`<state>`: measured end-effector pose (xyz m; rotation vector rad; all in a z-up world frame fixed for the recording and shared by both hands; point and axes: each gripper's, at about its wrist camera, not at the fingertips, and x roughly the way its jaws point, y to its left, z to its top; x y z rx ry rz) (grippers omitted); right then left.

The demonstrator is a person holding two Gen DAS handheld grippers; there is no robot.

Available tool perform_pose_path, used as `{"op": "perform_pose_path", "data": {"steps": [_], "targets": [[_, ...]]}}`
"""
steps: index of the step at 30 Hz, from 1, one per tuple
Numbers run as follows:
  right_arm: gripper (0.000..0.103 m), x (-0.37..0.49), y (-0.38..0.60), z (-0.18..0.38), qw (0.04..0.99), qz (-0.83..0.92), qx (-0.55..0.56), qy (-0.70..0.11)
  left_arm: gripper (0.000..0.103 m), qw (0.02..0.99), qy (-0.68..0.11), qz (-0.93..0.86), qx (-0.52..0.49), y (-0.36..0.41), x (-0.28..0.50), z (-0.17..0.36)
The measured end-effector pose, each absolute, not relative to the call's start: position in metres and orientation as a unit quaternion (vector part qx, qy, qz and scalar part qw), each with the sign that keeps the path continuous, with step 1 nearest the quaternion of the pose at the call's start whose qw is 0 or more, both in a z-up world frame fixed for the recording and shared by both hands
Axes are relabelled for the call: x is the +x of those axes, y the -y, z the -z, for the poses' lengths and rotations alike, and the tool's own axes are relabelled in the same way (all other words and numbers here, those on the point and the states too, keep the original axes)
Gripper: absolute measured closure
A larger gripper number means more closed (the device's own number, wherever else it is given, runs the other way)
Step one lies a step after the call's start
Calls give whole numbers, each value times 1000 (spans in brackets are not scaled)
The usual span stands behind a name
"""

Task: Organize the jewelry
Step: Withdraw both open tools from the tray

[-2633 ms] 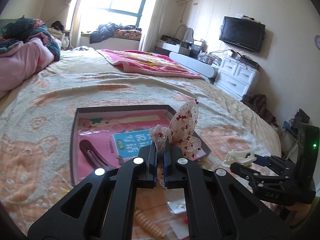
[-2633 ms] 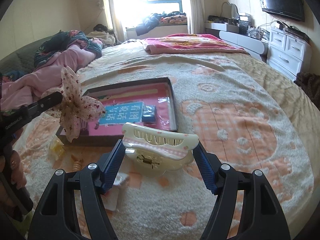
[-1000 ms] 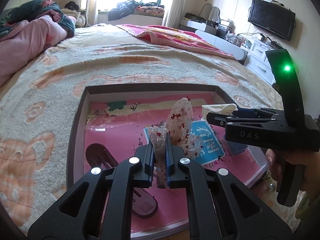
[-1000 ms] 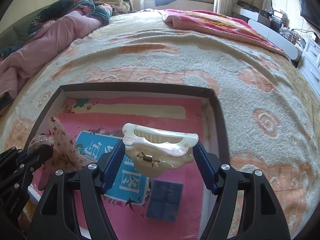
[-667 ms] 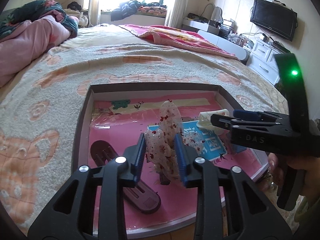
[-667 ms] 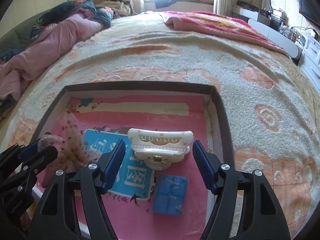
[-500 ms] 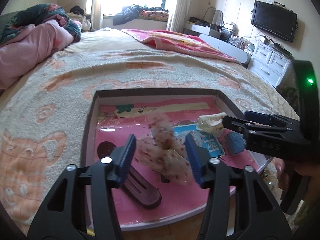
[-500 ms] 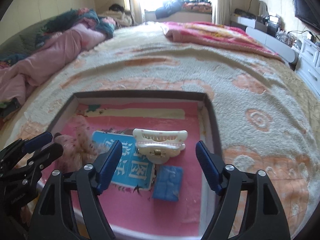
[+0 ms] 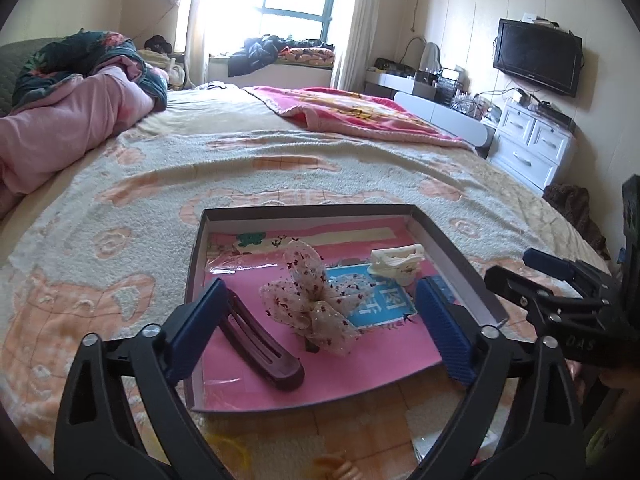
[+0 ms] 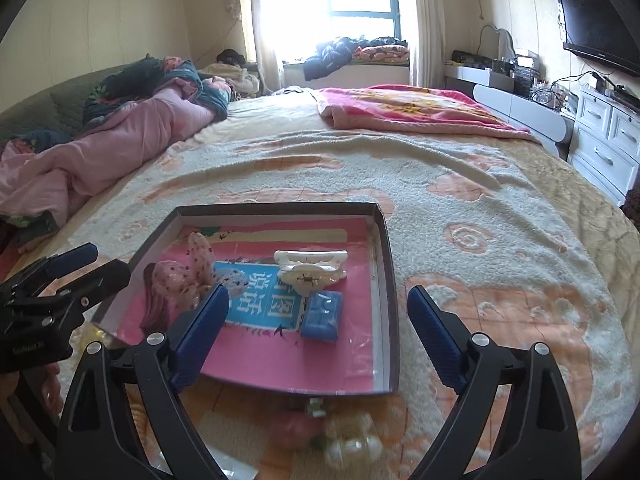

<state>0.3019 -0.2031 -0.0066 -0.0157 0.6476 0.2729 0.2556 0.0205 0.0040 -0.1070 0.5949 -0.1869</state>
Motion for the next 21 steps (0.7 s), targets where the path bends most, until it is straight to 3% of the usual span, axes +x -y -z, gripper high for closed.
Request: {"op": "perform_pose_path", "data": {"steps": [21], "targets": [[12, 214, 210, -19, 945, -150, -3, -292, 11, 957, -267, 90, -71, -35, 190, -29]]}}
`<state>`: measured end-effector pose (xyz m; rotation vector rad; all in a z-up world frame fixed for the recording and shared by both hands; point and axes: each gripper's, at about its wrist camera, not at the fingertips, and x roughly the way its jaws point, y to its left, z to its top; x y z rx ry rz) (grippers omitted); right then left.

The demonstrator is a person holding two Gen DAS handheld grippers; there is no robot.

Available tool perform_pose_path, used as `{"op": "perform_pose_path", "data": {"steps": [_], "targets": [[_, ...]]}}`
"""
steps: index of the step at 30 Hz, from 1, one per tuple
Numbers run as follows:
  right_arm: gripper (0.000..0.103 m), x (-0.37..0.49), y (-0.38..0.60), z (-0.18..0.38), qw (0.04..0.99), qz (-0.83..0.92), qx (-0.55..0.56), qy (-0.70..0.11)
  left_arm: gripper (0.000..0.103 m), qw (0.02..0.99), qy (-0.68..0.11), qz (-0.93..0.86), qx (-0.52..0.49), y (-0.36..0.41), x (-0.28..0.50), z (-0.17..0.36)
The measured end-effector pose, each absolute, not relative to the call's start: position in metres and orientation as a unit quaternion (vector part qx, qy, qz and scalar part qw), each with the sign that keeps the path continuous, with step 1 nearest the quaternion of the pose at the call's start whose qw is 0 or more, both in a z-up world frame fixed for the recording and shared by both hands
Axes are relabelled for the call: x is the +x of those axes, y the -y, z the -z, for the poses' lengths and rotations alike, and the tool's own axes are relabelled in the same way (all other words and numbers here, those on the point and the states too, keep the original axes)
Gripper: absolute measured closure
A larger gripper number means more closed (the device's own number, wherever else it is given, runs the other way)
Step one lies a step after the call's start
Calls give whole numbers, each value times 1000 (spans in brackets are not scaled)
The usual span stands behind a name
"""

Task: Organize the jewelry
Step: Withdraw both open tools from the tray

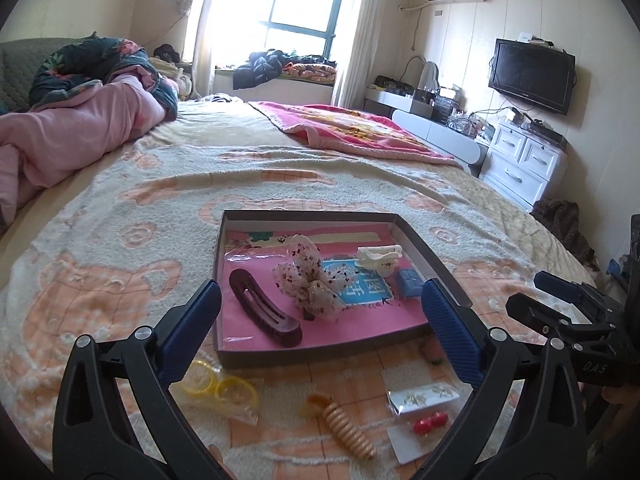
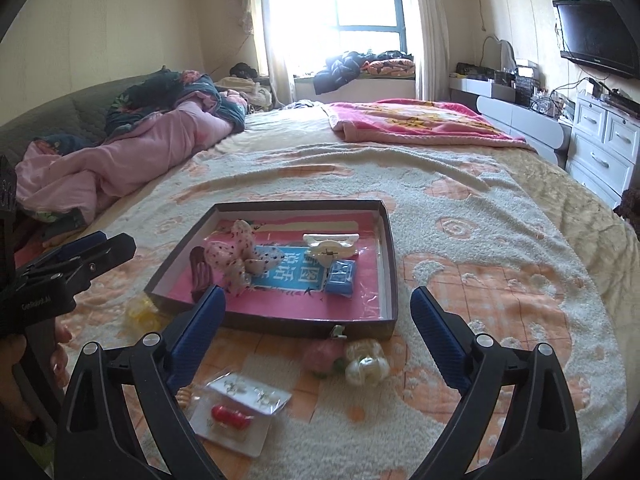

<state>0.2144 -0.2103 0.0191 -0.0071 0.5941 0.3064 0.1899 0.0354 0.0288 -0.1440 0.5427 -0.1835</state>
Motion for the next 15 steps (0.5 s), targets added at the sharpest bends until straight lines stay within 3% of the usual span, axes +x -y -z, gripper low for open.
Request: {"op": "perform_pose_path", "data": {"steps": [15], "targets": [[11, 169, 205, -7, 936, -166, -8, -311, 11, 954, -284, 75, -56, -51, 161, -15]]}}
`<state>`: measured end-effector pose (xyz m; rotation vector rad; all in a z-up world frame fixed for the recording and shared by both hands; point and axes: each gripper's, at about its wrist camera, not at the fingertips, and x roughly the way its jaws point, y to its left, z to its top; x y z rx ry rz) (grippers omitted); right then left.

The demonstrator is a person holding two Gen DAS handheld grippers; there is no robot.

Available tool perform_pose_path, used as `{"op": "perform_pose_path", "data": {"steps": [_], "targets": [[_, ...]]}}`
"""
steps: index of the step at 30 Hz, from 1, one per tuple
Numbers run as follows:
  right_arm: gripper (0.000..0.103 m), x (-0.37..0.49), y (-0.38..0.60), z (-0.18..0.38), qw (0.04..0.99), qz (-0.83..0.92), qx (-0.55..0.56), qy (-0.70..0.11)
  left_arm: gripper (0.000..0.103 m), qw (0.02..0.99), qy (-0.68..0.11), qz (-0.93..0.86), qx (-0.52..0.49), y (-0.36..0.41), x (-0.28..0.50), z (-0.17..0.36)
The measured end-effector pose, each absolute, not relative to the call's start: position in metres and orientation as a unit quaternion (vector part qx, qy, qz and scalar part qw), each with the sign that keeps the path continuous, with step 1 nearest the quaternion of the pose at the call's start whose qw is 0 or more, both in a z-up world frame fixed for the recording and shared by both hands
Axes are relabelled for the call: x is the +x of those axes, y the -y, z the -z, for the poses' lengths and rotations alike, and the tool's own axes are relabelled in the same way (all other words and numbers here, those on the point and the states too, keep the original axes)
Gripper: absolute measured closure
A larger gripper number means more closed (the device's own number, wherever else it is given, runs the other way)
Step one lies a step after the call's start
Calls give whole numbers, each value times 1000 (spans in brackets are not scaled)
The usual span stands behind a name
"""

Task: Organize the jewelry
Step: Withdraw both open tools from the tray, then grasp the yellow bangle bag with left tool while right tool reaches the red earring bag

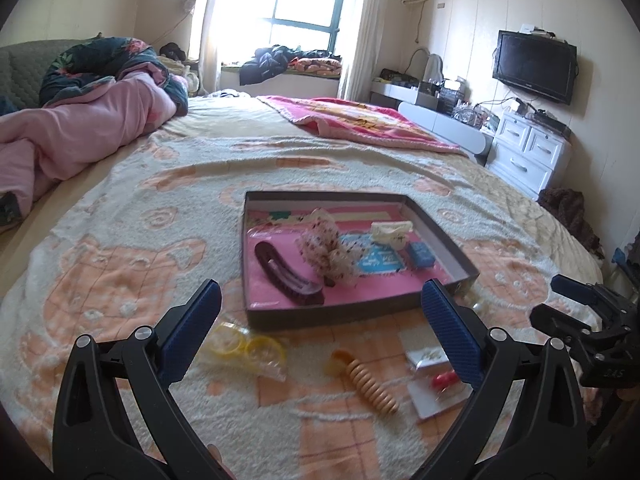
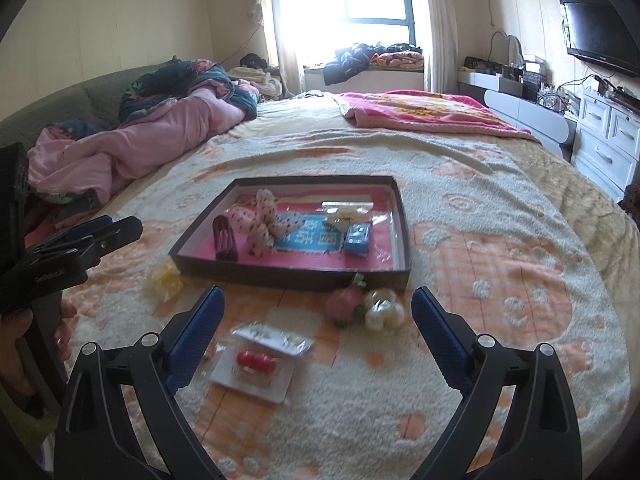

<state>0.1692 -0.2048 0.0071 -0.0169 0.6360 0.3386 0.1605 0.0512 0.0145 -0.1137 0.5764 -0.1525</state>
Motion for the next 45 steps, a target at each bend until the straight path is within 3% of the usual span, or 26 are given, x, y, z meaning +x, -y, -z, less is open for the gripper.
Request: {"op": "perform_pose_path", "data": {"steps": [21, 45], "targets": [[10, 160, 163, 44, 903, -178, -5, -391, 11, 937, -347, 26, -35, -89, 144, 42], [10, 183, 131, 86, 887, -151, -38, -435, 11, 923, -381, 30, -48, -98, 198, 73]]}}
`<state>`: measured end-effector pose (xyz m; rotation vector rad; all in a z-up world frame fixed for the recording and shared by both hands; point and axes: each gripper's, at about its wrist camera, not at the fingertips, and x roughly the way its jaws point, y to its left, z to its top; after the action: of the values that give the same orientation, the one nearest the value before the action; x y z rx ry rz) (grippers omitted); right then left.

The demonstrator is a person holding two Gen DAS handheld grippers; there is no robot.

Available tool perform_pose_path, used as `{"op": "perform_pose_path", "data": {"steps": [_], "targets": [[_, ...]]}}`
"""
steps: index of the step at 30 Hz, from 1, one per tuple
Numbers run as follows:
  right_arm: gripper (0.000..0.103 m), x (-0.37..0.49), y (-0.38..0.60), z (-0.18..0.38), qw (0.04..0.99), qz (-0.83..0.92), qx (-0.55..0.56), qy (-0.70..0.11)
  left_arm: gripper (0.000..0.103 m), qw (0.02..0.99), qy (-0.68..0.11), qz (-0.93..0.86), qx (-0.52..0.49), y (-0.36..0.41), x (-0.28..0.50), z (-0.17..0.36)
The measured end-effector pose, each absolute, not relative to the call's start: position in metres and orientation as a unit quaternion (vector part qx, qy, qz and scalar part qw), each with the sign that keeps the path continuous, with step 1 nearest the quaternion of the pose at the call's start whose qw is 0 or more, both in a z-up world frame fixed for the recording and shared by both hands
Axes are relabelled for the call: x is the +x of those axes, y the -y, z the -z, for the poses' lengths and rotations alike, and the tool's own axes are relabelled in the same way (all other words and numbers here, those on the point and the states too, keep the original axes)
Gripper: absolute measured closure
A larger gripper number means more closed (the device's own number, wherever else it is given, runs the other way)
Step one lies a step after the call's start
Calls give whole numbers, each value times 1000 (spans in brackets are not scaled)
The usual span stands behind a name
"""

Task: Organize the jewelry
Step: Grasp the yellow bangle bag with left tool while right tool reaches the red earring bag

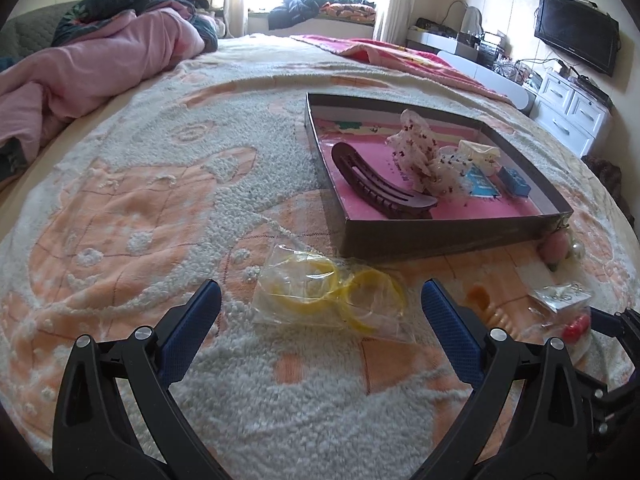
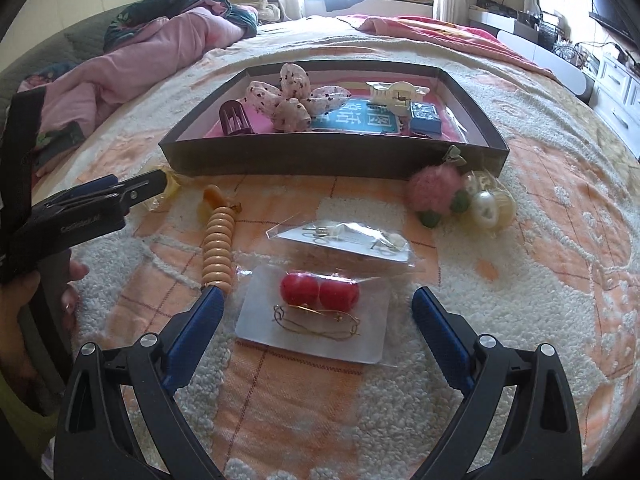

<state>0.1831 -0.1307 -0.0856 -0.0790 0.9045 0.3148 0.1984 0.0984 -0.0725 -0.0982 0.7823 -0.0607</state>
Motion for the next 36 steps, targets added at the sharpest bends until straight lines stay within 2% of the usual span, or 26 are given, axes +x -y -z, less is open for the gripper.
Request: {"op": "perform_pose_path", "data": {"steps": [4, 7, 10, 12, 14, 21, 36], "targets": [[15, 181, 122, 91, 885, -141, -72, -437, 11, 919, -388, 37, -56, -101, 205, 77], [24, 181, 123, 91, 885, -142, -76, -437, 12, 915, -396, 47, -63, -102, 208, 81], [28, 180, 125, 91, 886, -142, -75, -436, 18, 912, -401, 54, -61, -101, 211, 82], [29, 178, 128, 90, 885, -144, -71, -436, 27, 912, -403, 62, -56, -99, 213, 82], [31, 177, 131, 88, 886, -145, -65, -436, 28, 911, -405, 69, -44, -94, 215, 82], [33, 175, 148, 79, 887, -143, -32, -437, 32, 911, -404, 78, -30, -87, 213, 81], [33, 171, 177, 61, 895, -134, 0, -425, 32, 918, -379, 111, -30, -65, 174, 55]]}}
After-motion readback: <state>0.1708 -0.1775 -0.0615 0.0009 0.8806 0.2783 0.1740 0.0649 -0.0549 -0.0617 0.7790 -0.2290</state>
